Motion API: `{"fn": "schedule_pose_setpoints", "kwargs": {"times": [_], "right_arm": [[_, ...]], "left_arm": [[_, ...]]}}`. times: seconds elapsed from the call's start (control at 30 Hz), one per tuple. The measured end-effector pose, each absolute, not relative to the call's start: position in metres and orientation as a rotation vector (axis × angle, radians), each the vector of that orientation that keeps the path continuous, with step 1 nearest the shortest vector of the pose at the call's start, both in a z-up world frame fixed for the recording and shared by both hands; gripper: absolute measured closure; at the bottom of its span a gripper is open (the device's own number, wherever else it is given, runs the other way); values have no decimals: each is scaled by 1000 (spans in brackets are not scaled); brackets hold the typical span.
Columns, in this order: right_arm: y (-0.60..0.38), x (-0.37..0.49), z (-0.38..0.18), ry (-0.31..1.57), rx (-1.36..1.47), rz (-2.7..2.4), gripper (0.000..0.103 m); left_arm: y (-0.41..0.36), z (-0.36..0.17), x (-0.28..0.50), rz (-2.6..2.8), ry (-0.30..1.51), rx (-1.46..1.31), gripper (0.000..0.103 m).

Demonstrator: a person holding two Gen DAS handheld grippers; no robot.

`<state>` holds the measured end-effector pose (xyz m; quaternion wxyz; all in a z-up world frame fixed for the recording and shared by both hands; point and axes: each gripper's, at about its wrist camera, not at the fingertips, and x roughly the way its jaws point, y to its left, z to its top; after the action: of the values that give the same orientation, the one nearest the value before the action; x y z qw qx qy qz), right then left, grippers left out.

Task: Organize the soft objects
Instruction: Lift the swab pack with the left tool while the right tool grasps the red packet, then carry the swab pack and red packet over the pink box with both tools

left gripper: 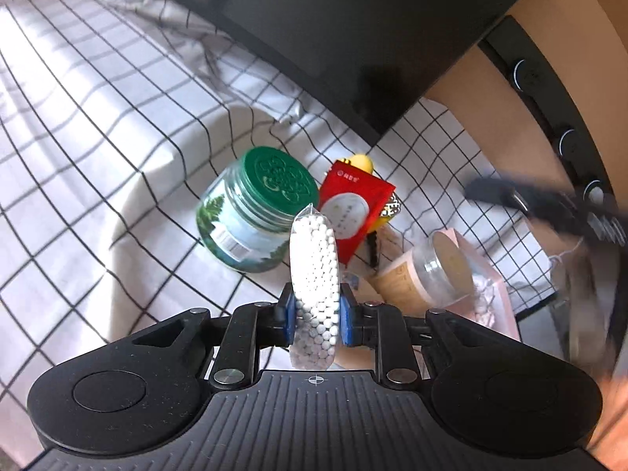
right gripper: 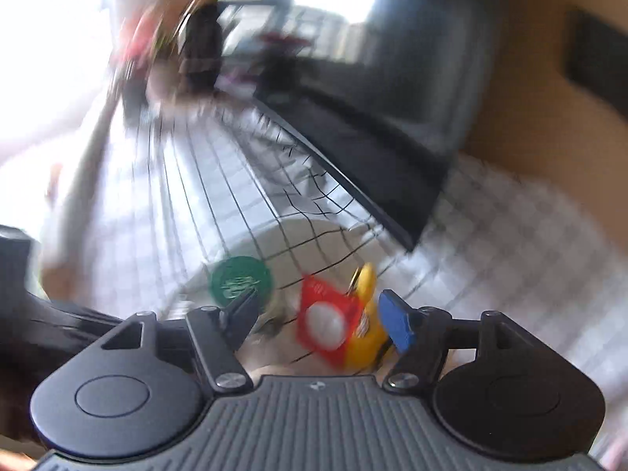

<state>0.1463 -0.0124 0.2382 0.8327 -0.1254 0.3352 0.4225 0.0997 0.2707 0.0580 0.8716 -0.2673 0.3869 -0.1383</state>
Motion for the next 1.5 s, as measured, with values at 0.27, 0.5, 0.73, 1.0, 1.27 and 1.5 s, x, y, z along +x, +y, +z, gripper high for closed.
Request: {"fn": "schedule_pose_setpoints", "kwargs": {"times": [0.27,0.5,0.73,1.0,1.27,1.5], "right_arm": [[78,182,191,836,-628,956,60],[66,154,190,935,-629,1055,90],[90,159,155,1016,-680,916,90],[76,165,187,1001,-552,858,99],[26,157,278,832,-391,862,99],[-47,153,314,742,-279,770,99]], "left_arm": [[276,48,83,-229,782,-603,79],[288,46,78,-217,776,-607,79],[289,37,75,-214,813,-594,79],[289,42,77,-200,816,-573,79],[289,106,75,-205,734,-516,79],[252,160,91,-277,658,-429,79]]}}
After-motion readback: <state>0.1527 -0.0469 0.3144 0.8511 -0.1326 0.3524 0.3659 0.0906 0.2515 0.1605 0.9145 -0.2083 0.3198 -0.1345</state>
